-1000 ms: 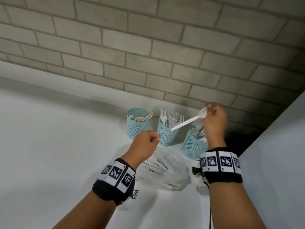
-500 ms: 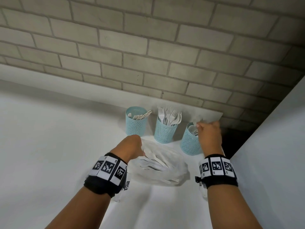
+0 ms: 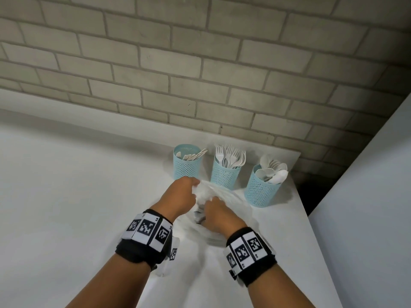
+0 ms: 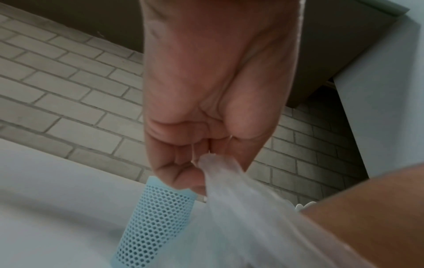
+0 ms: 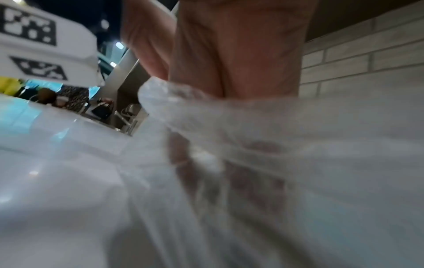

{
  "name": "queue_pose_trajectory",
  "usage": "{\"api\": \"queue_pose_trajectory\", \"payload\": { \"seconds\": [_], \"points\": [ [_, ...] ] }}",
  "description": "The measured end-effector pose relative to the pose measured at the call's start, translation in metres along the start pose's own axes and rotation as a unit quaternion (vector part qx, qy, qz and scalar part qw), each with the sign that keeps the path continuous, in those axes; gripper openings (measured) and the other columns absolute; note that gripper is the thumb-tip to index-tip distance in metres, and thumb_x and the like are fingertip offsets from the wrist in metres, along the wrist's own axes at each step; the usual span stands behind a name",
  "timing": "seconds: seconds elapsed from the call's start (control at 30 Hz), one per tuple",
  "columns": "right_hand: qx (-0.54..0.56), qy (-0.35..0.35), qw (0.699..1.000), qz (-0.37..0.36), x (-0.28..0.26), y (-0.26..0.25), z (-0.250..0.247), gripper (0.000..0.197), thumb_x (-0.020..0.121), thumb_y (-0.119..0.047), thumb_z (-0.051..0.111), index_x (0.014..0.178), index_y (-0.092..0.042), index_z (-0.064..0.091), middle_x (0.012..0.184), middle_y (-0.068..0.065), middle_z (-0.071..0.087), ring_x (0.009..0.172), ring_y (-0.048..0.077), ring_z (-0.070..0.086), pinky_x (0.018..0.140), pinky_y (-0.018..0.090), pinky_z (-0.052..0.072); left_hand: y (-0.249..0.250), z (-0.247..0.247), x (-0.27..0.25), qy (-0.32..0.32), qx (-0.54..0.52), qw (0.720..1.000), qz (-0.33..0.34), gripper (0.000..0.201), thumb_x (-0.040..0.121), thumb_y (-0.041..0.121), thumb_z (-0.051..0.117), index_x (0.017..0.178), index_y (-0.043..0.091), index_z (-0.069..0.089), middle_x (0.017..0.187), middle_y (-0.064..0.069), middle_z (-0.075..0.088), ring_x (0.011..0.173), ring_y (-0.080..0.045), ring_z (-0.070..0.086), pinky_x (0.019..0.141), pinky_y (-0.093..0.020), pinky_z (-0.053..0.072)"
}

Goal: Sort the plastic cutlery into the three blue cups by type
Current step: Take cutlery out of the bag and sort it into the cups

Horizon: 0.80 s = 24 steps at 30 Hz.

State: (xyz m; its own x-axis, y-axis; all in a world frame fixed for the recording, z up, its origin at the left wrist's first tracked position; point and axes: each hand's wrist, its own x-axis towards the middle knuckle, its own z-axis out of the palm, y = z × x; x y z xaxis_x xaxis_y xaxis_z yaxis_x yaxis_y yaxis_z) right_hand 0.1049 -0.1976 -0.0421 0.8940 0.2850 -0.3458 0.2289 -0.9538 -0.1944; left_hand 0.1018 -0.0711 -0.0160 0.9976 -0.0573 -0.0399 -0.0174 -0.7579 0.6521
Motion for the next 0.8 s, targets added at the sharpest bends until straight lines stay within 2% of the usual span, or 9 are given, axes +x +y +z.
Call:
{"api": "queue_pose_trajectory", "payload": {
  "seconds": [0.07, 0.13, 0.23, 0.37, 0.5, 0.67, 0.8],
  "points": [
    [0.001, 0.002, 1.000, 0.018, 0.001, 0.000, 0.007, 0.047, 0.093, -0.028, 0.050, 0.133, -0.006, 0.040, 0.139, 0.016, 0.035, 0.128, 0.029, 0.037, 0.106, 0.039, 0.036, -0.001, 0.000, -0.003, 0.000, -0.009, 1.000, 0.003, 0.047, 0.091, 0.003, 0.051, 0.136, 0.016, 0.046, 0.138, -0.001, 0.049, 0.129, -0.018, 0.044, 0.103, -0.024, 0.034],
    [-0.009, 0.026, 0.999, 0.020, 0.003, 0.002, 0.014, 0.052, 0.094, -0.028, 0.050, 0.138, -0.005, 0.034, 0.141, 0.016, 0.032, 0.129, 0.029, 0.035, 0.108, 0.037, 0.034, -0.001, 0.001, -0.006, -0.002, -0.010, 1.000, 0.012, 0.047, 0.091, 0.002, 0.050, 0.136, 0.016, 0.045, 0.139, -0.001, 0.048, 0.129, -0.018, 0.044, 0.104, -0.023, 0.032],
    [0.002, 0.086, 0.996, 0.029, 0.005, 0.004, 0.027, 0.053, 0.091, -0.026, 0.056, 0.135, -0.006, 0.035, 0.137, 0.013, 0.037, 0.125, 0.027, 0.040, 0.104, 0.035, 0.037, -0.001, 0.004, -0.012, 0.005, -0.017, 1.000, 0.022, 0.047, 0.091, 0.001, 0.049, 0.136, 0.015, 0.045, 0.140, -0.001, 0.047, 0.130, -0.017, 0.043, 0.104, -0.021, 0.031],
    [-0.024, 0.133, 0.991, 0.023, 0.003, 0.006, 0.034, 0.042, 0.092, -0.030, 0.055, 0.127, -0.010, 0.042, 0.130, 0.007, 0.050, 0.118, 0.025, 0.050, 0.095, 0.036, 0.041, -0.005, 0.007, -0.019, 0.025, -0.037, 0.999, 0.024, 0.047, 0.091, 0.000, 0.049, 0.136, 0.015, 0.046, 0.140, -0.001, 0.047, 0.129, -0.017, 0.045, 0.104, -0.021, 0.032],
    [-0.063, 0.146, 0.987, 0.034, -0.002, 0.000, 0.038, 0.048, 0.094, -0.031, 0.052, 0.133, -0.007, 0.038, 0.135, 0.009, 0.046, 0.124, 0.026, 0.046, 0.100, 0.041, 0.037, -0.007, 0.010, -0.026, 0.027, -0.053, 0.998, 0.031, 0.049, 0.091, -0.001, 0.049, 0.137, 0.015, 0.045, 0.141, 0.000, 0.046, 0.130, -0.015, 0.043, 0.103, -0.017, 0.028],
    [0.022, 0.188, 0.982, 0.024, -0.002, 0.002, 0.043, 0.040, 0.091, -0.030, 0.057, 0.125, -0.012, 0.049, 0.122, 0.007, 0.055, 0.114, 0.024, 0.053, 0.092, 0.033, 0.043, -0.012, 0.007, -0.030, 0.025, -0.068, 0.997, 0.022, 0.049, 0.091, -0.001, 0.047, 0.137, 0.016, 0.044, 0.142, 0.000, 0.045, 0.131, -0.016, 0.042, 0.104, -0.019, 0.030],
    [0.059, 0.203, 0.977, 0.020, 0.000, 0.005, 0.043, 0.031, 0.090, -0.019, 0.055, 0.121, -0.013, 0.057, 0.115, 0.007, 0.063, 0.107, 0.022, 0.059, 0.083, 0.024, 0.042, -0.018, 0.006, -0.032, 0.030, -0.078, 0.996, 0.020, 0.049, 0.090, -0.001, 0.046, 0.136, 0.016, 0.045, 0.141, 0.000, 0.046, 0.130, -0.015, 0.043, 0.103, -0.018, 0.030]
  ]
}}
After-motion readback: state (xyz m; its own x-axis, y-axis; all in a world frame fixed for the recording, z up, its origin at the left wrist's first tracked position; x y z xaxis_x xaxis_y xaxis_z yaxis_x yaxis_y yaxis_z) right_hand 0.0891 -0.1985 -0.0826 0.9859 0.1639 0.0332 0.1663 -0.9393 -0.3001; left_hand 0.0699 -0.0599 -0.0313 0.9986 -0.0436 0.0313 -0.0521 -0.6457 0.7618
